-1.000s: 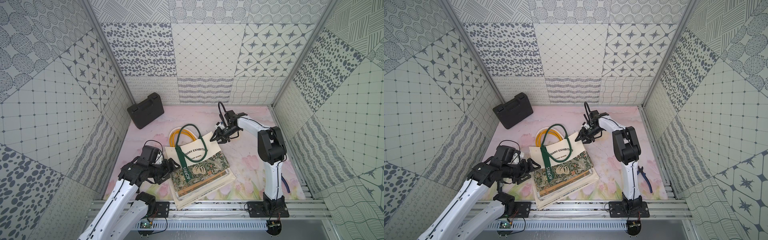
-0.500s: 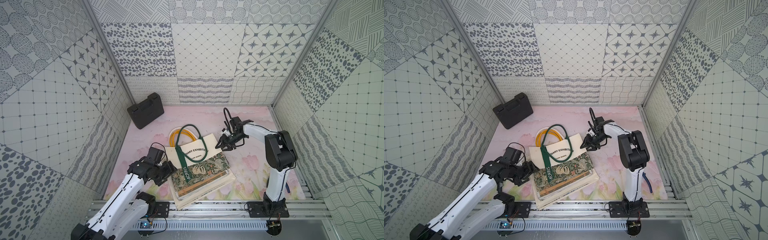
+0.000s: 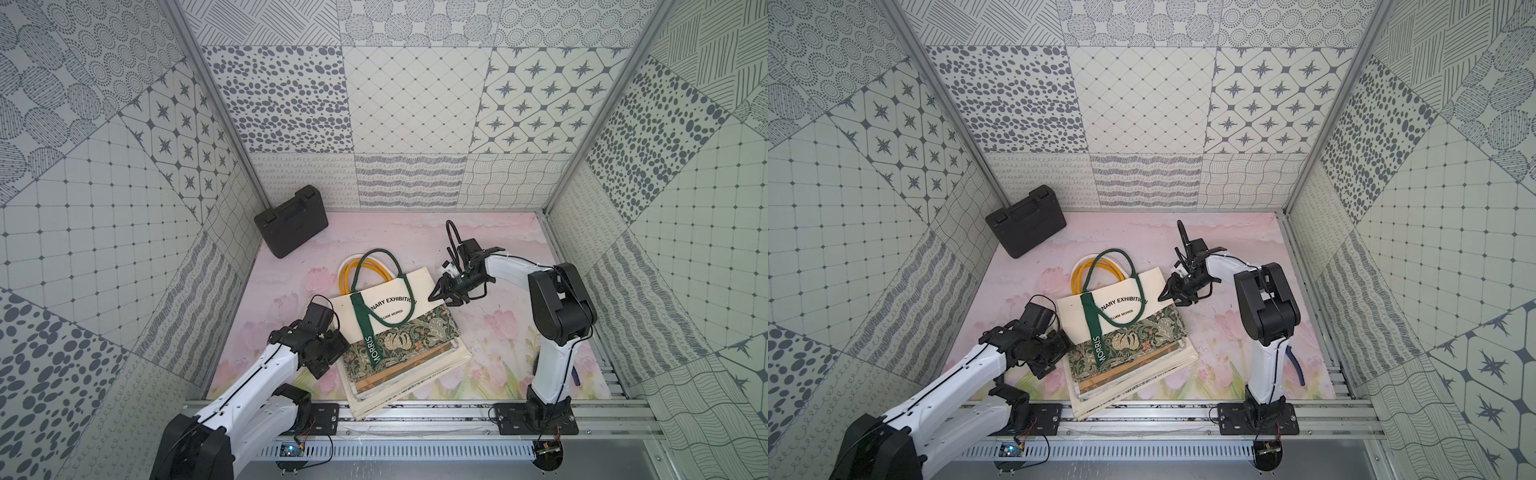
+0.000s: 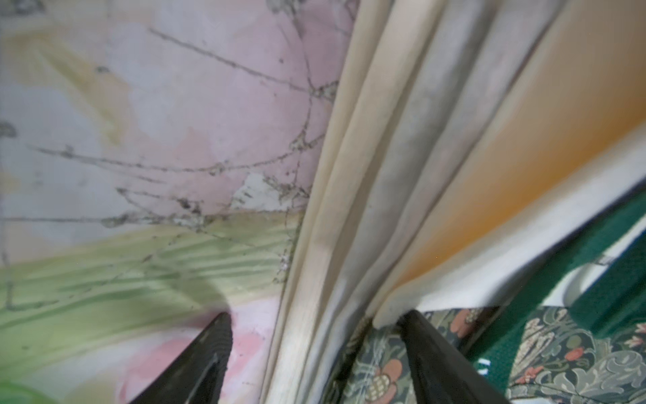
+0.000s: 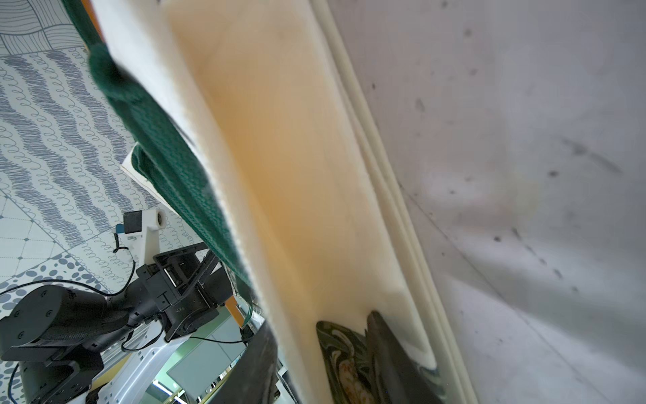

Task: Put away the canvas bag
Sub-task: Place the canvas bag at the center of the board, then adjust the canvas bag at the center of the board.

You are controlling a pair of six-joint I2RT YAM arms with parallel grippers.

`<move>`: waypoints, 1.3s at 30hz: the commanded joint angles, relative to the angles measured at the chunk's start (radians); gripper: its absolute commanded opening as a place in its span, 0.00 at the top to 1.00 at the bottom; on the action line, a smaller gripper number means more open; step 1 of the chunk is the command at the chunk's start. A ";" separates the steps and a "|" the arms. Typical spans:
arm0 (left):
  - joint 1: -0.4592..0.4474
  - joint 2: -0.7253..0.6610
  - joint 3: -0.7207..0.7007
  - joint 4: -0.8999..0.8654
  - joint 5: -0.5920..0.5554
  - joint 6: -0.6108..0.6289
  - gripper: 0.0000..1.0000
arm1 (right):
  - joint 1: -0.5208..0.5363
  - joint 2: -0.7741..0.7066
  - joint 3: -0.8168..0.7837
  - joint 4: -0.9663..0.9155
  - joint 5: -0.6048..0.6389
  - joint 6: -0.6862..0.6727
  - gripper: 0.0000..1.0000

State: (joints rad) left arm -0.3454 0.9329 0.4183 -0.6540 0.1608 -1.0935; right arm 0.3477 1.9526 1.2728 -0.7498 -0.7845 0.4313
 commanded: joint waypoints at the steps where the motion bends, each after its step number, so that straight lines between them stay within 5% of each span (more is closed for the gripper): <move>1: -0.003 0.030 -0.049 0.244 -0.063 -0.047 0.21 | 0.009 -0.016 -0.016 0.033 -0.005 0.009 0.56; 4: -0.005 0.094 -0.045 0.327 -0.039 -0.032 0.25 | 0.010 -0.017 -0.024 0.049 -0.010 0.018 0.56; 7: -0.007 0.189 -0.016 0.411 -0.018 -0.007 0.39 | 0.010 -0.015 -0.029 0.056 -0.012 0.024 0.57; 22: -0.009 0.746 0.475 0.469 0.003 0.243 0.43 | -0.004 -0.046 -0.087 0.107 0.022 0.066 0.58; 34: -0.009 0.685 0.464 0.435 0.030 0.265 0.44 | -0.056 -0.087 -0.068 0.079 0.039 0.058 0.58; 39: -0.009 0.563 0.474 0.373 0.073 0.368 0.32 | -0.075 -0.149 -0.060 0.014 0.073 0.016 0.58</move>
State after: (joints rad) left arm -0.3485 1.5780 0.8818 -0.2565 0.1196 -0.8452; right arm 0.2836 1.8637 1.1961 -0.7086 -0.7296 0.4828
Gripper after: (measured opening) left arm 0.659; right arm 0.416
